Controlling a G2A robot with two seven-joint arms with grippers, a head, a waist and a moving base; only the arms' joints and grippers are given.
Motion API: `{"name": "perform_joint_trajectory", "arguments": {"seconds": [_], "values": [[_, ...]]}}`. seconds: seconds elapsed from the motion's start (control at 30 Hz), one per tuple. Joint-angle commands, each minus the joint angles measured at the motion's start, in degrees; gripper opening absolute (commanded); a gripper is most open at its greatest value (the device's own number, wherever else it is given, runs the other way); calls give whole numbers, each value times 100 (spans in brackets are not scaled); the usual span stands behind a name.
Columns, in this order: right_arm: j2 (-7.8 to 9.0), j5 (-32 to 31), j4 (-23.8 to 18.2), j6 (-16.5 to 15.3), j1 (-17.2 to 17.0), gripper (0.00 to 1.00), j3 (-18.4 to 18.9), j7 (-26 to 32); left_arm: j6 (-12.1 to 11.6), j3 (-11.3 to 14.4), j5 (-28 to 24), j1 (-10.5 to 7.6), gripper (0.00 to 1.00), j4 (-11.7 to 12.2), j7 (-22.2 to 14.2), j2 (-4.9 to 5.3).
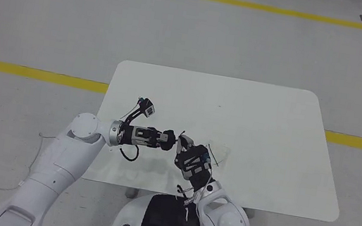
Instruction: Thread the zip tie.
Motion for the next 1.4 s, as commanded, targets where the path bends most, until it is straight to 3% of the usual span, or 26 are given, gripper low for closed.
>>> {"name": "perform_joint_trajectory", "arguments": {"seconds": [0.0, 0.8, 0.83, 0.87, 0.9, 0.93, 1.2, 1.37], "values": [[-4, 11, 12, -1, 4, 0, 1, 11, 0, 0, 0, 0, 0, 0, 0, 0], [-39, 50, 72, -118, 32, 0, -3, 69, 0, 0, 0, 0, 0, 0, 0, 0], [-40, 54, 73, -122, 33, 6, -2, 71, 0, 0, 0, 0, 0, 0, 0, 0], [-42, 60, 73, -121, 32, 33, 1, 70, 0, 0, 0, 0, 0, 0, 0, 0], [-43, 64, 67, -117, 30, 73, 6, 65, 0, 0, 0, 0, 0, 0, 0, 0], [-44, 69, 56, -105, 24, 100, 14, 54, 0, 0, 0, 0, 0, 0, 0, 0], [-15, -11, -128, -71, -125, 100, 168, 1, 0, 0, 0, 0, 0, 0, 0, 0], [47, 93, -281, -360, -288, 100, 442, -120, 0, 0, 0, 0, 0, 0, 0, 0]]}}
